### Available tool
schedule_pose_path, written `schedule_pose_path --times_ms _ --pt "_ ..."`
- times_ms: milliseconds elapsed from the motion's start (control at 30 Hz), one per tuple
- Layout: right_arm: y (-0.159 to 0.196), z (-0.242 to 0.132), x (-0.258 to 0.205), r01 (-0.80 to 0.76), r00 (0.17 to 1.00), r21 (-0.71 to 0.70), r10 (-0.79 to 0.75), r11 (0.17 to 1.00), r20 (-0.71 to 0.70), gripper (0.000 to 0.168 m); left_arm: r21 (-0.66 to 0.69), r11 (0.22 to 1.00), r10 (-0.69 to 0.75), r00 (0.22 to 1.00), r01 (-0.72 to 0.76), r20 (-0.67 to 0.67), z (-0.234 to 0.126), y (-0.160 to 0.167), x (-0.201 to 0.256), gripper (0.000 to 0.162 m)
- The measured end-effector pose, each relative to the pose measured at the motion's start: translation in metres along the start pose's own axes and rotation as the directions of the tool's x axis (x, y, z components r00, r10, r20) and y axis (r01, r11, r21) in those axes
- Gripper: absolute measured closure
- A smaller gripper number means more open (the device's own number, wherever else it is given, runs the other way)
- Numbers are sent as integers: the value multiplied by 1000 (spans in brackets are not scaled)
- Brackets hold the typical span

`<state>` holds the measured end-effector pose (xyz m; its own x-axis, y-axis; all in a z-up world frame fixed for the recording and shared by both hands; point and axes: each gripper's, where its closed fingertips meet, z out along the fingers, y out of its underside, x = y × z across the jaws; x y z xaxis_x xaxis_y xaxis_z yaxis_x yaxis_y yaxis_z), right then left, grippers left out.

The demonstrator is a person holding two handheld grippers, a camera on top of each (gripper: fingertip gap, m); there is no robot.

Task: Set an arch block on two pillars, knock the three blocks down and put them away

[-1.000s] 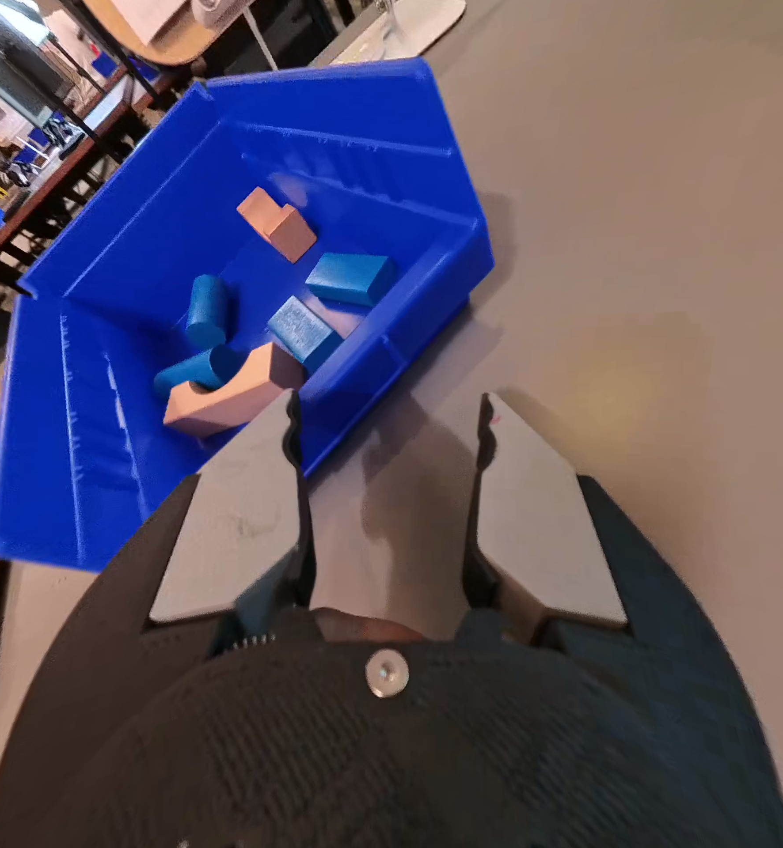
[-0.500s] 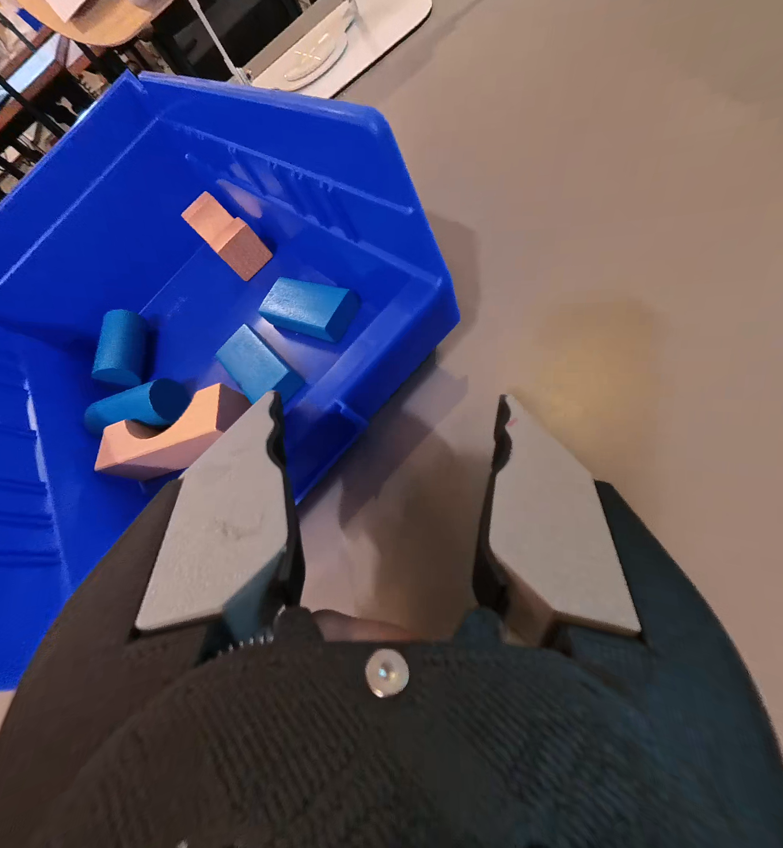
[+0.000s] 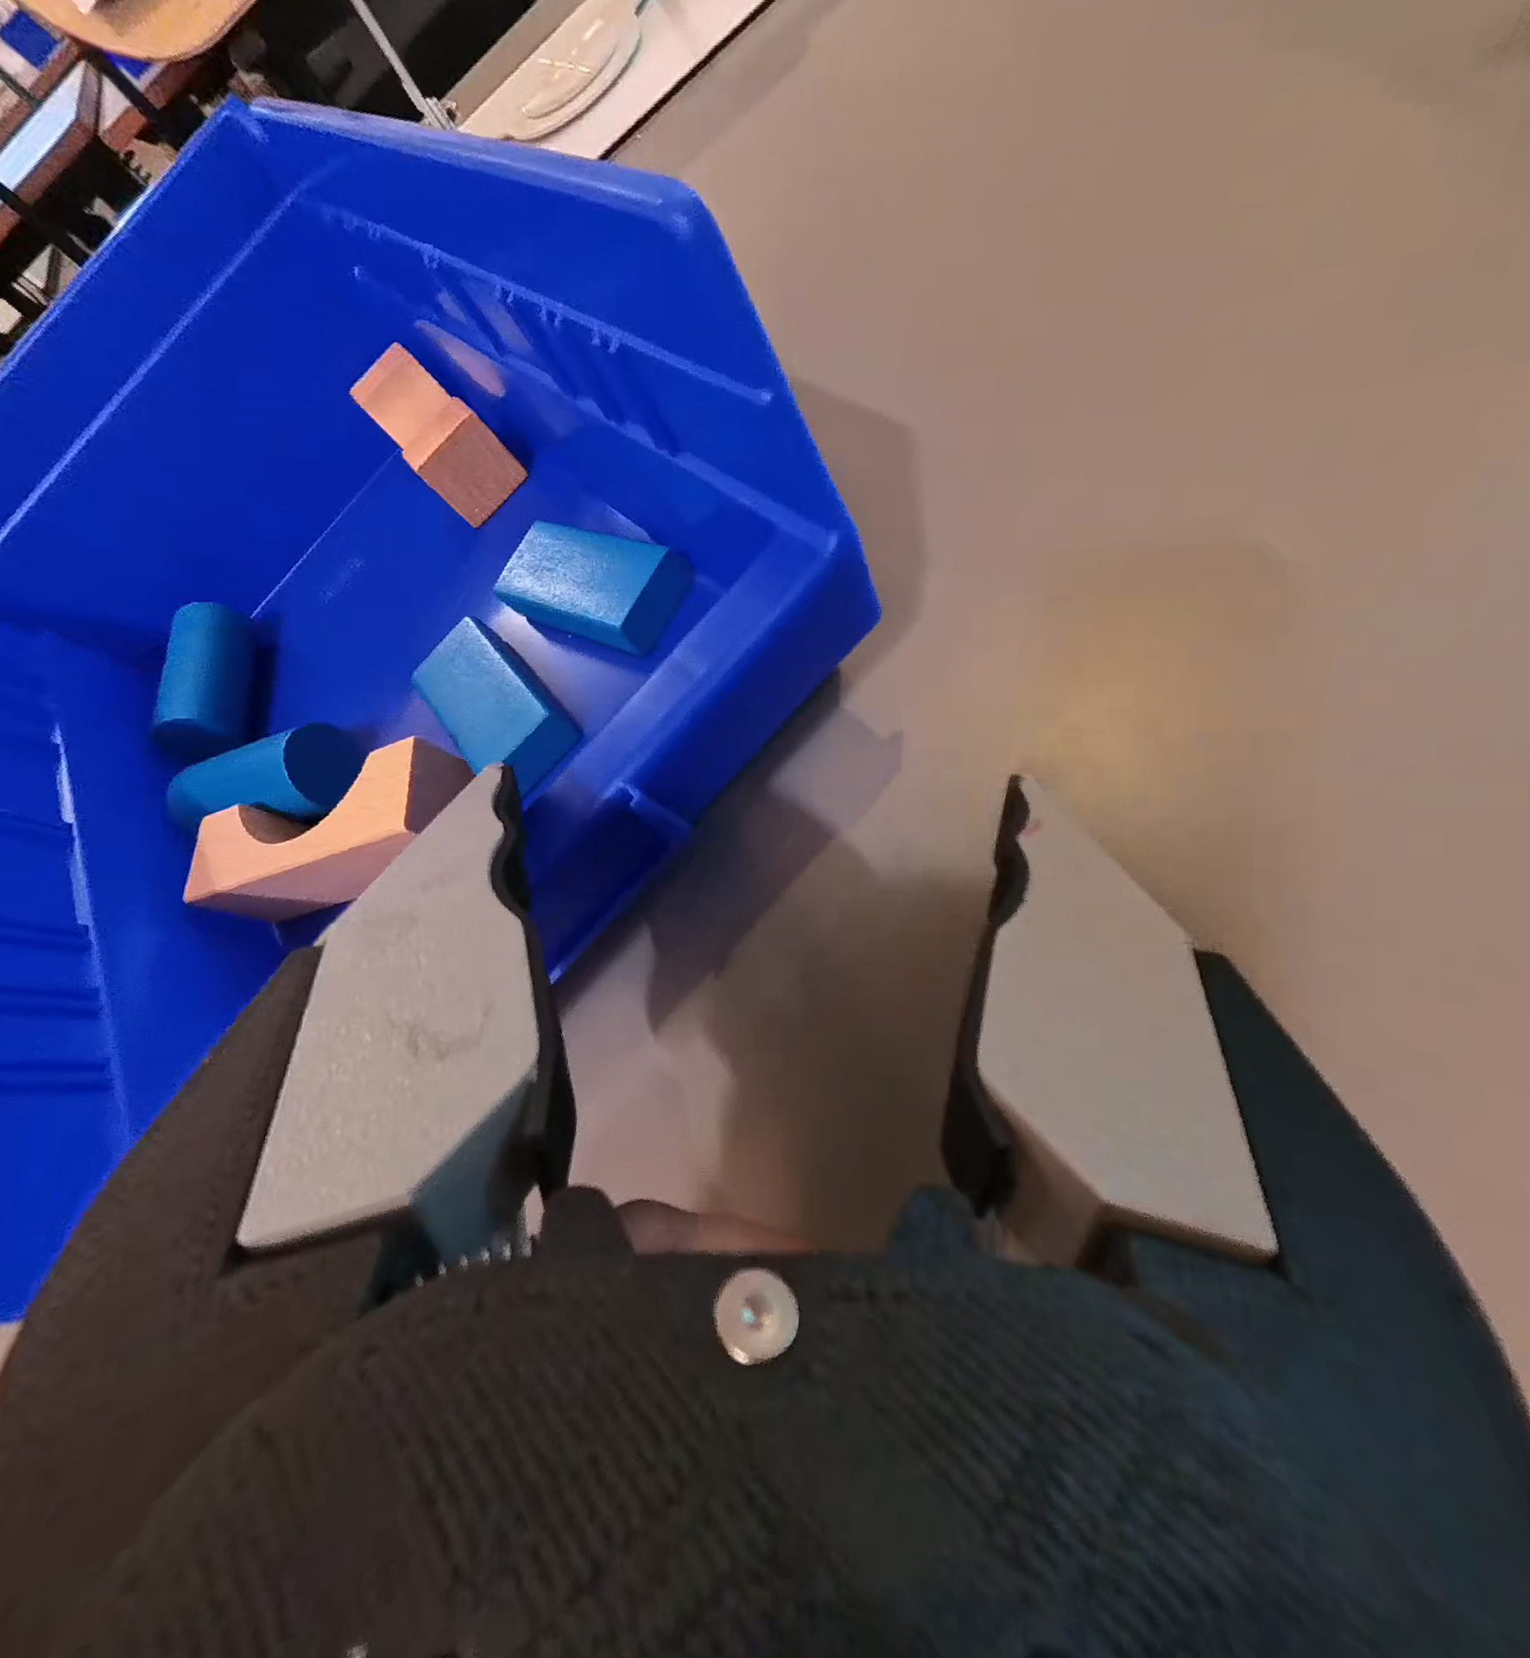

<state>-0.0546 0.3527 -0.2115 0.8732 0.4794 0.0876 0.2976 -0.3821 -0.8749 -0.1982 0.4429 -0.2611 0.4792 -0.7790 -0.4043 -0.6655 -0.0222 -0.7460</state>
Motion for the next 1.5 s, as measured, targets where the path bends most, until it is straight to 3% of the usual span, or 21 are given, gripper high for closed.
schedule_pose_path --times_ms 167,533,733,933,1500 --pt "17 10 4 66 998 -66 -65 996 24 101 -7 1000 -7 1000 7 12 -3 3 -2 58" --pt "78 -14 18 26 999 -174 -21 984 30 99 -20 999 -40 999 40 -1 3 2 -3 56" --pt "82 -12 19 -38 995 -201 55 979 78 102 -16 999 -38 999 38 -8 3 2 -3 55" --pt "83 -11 12 -72 980 -215 109 974 166 122 -13 999 -39 999 39 -13 3 2 -2 54" --pt "76 -15 15 -90 979 -161 117 983 166 127 -13 999 -39 999 39 -7 4 2 -3 55"
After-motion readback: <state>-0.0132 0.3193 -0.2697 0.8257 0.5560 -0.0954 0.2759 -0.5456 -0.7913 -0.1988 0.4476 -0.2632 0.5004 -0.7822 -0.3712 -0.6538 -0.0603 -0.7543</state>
